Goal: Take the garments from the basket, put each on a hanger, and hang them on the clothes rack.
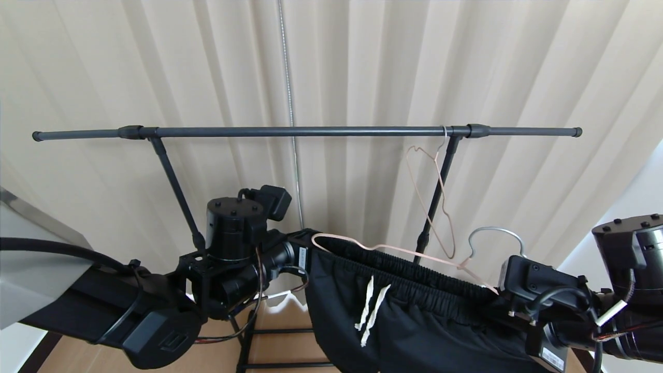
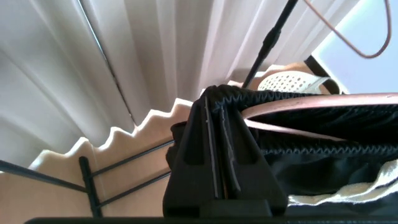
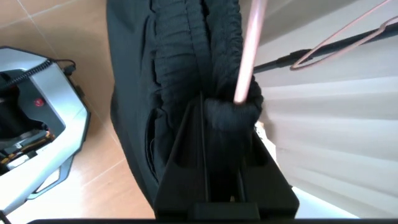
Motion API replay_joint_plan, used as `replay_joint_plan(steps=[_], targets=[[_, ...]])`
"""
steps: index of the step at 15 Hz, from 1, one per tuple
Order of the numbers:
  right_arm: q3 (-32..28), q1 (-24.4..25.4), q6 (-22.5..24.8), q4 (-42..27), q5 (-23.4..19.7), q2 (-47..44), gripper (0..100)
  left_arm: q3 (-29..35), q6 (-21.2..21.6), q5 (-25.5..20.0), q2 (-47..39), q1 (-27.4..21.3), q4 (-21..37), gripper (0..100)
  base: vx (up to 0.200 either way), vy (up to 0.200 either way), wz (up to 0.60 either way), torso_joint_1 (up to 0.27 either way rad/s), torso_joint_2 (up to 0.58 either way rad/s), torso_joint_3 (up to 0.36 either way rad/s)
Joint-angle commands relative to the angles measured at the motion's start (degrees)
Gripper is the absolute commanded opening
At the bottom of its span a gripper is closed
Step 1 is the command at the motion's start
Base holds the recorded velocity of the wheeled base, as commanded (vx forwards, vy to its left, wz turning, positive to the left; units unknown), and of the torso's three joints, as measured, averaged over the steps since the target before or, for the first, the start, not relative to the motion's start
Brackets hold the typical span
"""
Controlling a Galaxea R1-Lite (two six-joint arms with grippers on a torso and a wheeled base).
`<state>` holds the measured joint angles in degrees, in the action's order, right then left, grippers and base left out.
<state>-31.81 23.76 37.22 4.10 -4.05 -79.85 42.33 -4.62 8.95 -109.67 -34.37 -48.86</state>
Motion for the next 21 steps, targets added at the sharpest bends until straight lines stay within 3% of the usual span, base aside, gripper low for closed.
replay_joint_plan(steps=[1,5,7,10,16,21], targets=[[0.1,-0.6,0.1,-0.1,0.0,-0.7,0,1.4,0.4,0.2,0.3,1.1,1.0,0,0.0,0.0,0.0,0.0,0.0,0.0],[-0.2,-0.5,0.1,-0.1,0.0,-2.7,0,5.3,0.6,0.2,0.6,0.9,7.6,0,0.0,0.0,0.0,0.0,0.0,0.0],[-0.7,-0.1,0.0,0.1,0.0,-4.4,0,7.2,3.2,0.4,1.6,0.1,11.1,0,0.0,0.0,0.0,0.0,0.0,0.0],[-0.5,0.0,-0.1,2.8,0.0,-6.3,0,11.3,6.2,4.7,2.0,-1.5,17.0,0,0.0,0.0,0.0,0.0,0.0,0.0],[-0.8,0.1,-0.2,3.4,1.8,-8.0,0,22.7,6.9,7.4,5.0,-4.7,36.6,0,0.0,0.0,0.0,0.0,0.0,0.0],[-1.8,1.5,-2.6,3.5,2.9,-10.1,0,28.9,8.5,8.3,7.6,-7.9,48.7,0,0.0,0.0,0.0,0.0,0.0,0.0]])
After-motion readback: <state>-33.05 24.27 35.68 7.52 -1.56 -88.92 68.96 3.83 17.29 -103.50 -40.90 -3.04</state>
